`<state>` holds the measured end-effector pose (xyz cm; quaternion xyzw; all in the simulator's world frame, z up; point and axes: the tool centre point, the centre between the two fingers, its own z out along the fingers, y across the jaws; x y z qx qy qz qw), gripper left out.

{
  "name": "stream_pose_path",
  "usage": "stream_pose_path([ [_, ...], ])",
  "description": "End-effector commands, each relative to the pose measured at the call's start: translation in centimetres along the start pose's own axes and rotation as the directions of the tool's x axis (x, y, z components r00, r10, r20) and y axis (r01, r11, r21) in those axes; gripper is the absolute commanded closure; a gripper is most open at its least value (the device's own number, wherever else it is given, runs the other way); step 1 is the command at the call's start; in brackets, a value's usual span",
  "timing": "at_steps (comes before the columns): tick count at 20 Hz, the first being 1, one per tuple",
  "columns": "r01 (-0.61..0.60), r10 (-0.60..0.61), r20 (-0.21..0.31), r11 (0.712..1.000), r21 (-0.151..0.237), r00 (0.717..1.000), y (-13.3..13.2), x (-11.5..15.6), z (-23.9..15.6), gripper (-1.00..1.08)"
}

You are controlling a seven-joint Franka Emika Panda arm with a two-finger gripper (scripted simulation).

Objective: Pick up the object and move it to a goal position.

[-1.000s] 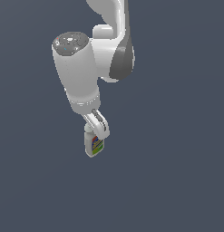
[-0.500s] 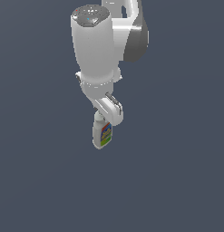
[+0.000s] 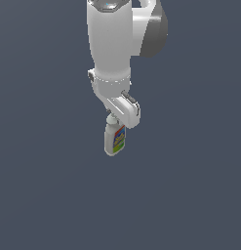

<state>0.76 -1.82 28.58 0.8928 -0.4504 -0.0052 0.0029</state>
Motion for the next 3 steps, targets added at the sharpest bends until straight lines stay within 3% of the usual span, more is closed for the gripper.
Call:
stream_pose_path([
  [1,-0.001,0.001,-0.007,1.000,0.010,1.000,-0.13,0.32,-0.54,1.08],
  [3,-0.001,0.001,-0.007,1.000,0.010,1.000,-0.15,0.42,-0.48,1.08],
])
